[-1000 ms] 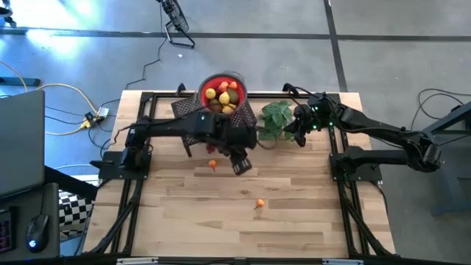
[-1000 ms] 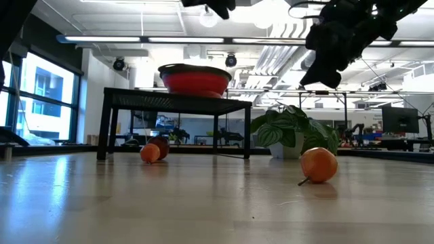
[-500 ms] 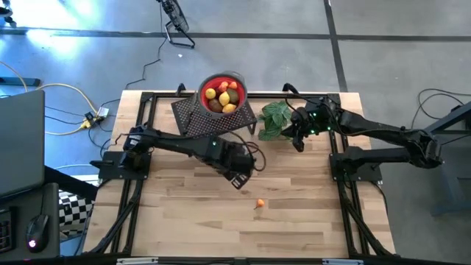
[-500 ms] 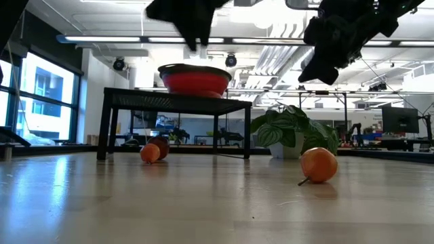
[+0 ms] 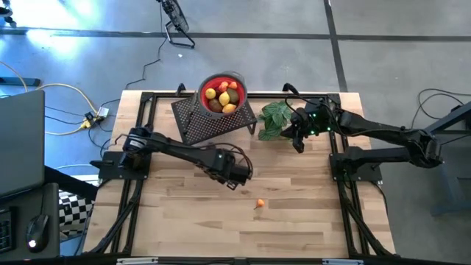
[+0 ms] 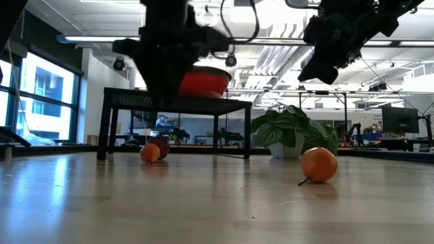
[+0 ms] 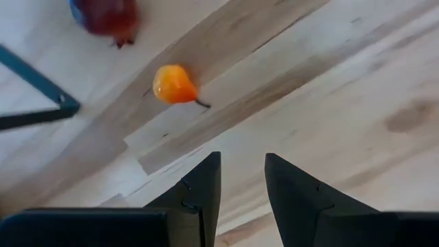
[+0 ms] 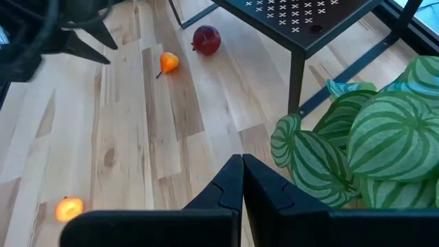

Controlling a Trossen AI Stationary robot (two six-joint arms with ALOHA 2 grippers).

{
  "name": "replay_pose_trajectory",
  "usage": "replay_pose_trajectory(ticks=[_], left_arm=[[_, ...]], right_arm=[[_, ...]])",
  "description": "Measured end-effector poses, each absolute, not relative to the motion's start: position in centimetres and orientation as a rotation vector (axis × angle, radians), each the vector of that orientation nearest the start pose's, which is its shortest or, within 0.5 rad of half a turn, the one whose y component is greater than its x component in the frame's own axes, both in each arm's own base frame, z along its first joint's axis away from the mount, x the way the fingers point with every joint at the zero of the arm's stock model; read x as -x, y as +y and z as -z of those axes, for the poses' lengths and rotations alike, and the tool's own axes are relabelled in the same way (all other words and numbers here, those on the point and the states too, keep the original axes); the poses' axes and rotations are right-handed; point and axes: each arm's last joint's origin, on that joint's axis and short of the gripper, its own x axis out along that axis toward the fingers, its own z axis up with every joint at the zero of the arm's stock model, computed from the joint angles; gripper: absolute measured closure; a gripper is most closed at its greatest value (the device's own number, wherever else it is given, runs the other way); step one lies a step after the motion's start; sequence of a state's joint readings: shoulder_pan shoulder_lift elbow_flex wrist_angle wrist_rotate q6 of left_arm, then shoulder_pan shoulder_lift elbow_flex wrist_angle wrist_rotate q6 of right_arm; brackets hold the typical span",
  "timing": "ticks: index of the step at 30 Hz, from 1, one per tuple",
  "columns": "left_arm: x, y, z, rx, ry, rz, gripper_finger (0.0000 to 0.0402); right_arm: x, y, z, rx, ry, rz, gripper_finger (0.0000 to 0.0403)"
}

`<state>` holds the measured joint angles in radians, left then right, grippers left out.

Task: Pick & Place Fruit
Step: Put the orange pear into the red basket on the shelf

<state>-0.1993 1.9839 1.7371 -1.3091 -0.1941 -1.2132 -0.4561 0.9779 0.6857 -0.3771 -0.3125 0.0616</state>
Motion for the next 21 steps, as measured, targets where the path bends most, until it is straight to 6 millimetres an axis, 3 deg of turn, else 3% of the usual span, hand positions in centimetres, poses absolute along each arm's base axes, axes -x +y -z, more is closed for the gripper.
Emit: replay_pose_trajectory(ticks=[11,21], left_arm=[[-36.2,-7.0,-22.2,0.937,1.119,-1.262,0.0294],[-36.3,-7.2,-20.6,1.007,0.995,-1.308,0.0293]], right_arm=[[-18.4,-8.0,-25.1,-0.328,0.599,0.165,0.04],[-18.4,-8.1,-25.2,-0.316,0.597,0.193,0.0401]])
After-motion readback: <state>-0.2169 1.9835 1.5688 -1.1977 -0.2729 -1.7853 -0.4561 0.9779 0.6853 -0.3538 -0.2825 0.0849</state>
